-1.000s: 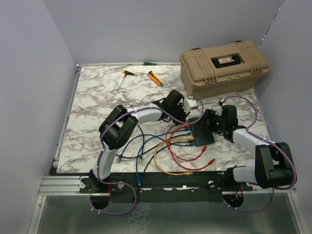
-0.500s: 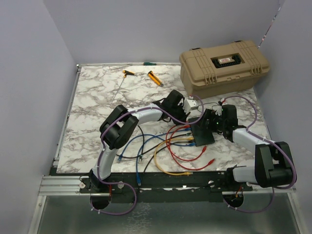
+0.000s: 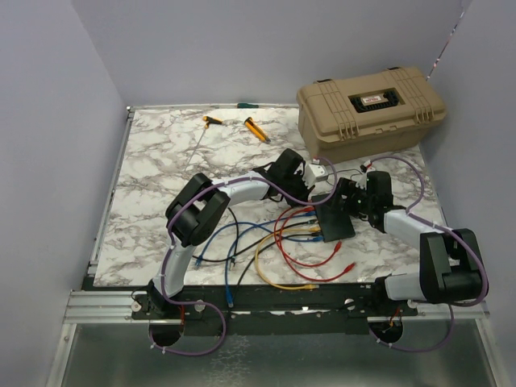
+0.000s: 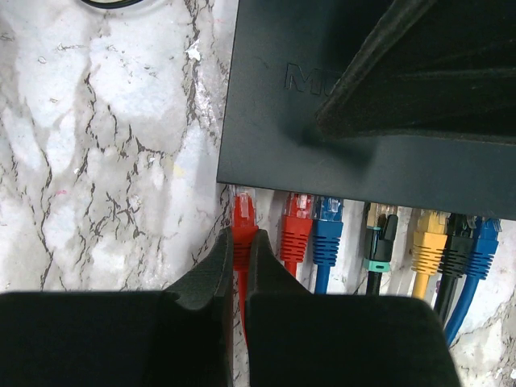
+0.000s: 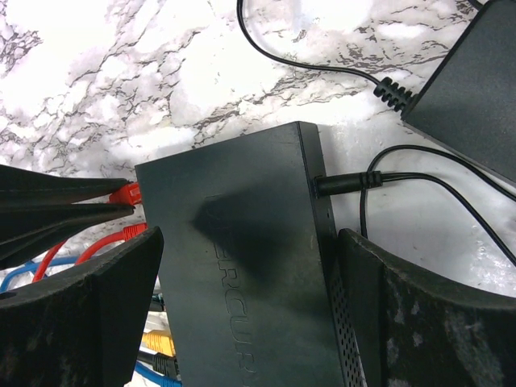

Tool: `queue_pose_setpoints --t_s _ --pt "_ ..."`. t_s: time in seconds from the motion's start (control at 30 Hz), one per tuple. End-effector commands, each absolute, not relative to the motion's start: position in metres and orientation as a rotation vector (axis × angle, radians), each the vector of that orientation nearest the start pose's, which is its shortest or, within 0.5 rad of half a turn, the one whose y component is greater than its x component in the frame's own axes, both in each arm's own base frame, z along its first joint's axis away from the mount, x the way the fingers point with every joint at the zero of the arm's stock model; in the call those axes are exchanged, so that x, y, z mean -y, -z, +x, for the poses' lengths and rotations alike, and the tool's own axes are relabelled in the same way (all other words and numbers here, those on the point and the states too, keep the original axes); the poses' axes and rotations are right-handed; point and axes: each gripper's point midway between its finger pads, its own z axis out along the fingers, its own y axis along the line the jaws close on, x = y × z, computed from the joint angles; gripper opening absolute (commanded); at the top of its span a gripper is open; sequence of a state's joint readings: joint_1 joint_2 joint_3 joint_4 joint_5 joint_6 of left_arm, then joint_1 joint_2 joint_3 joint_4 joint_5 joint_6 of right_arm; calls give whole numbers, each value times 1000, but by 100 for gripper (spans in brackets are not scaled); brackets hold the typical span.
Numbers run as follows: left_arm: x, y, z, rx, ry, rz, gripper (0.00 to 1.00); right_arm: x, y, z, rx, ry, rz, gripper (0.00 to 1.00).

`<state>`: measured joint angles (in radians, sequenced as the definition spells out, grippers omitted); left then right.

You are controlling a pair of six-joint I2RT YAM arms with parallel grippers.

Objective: Insert the plug into the switch port
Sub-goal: Insert the connector into the switch port.

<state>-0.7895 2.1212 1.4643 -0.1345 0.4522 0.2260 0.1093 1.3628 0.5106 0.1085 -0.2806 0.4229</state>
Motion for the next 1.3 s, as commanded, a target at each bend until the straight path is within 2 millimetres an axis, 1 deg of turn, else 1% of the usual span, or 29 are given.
queue_pose_setpoints --t_s 0.0,0.07,0.23,0.4,0.6,0.77,0.9,0.97,1.2,1.27 --pt "452 -69 322 -1818 892 1384 0 -122 -24 290 -2436 -740 181 91" --pt "452 -74 320 -1790 893 1403 0 -122 -22 288 -2447 -742 174 91" --pt "450 -73 318 -1756 890 1442 0 -126 -20 287 -2457 -777 156 91" --pt "454 -71 319 -1765 896 1434 0 -135 -23 285 -2448 -853 125 91" --pt "456 -74 320 -1762 883 1427 0 -139 -24 283 -2449 -886 105 92" --pt "456 -83 325 -1739 842 1404 0 -143 -25 282 -2447 -916 82 93" --pt "458 -97 319 -1666 814 1421 0 -144 -24 281 -2448 -927 76 93" --pt "459 -100 316 -1635 814 1421 0 -145 -24 281 -2446 -930 74 93" --pt "464 -84 313 -1654 864 1407 0 -147 -24 279 -2446 -954 69 93" --pt "467 -83 311 -1658 885 1404 0 -148 -24 278 -2447 -964 67 93"
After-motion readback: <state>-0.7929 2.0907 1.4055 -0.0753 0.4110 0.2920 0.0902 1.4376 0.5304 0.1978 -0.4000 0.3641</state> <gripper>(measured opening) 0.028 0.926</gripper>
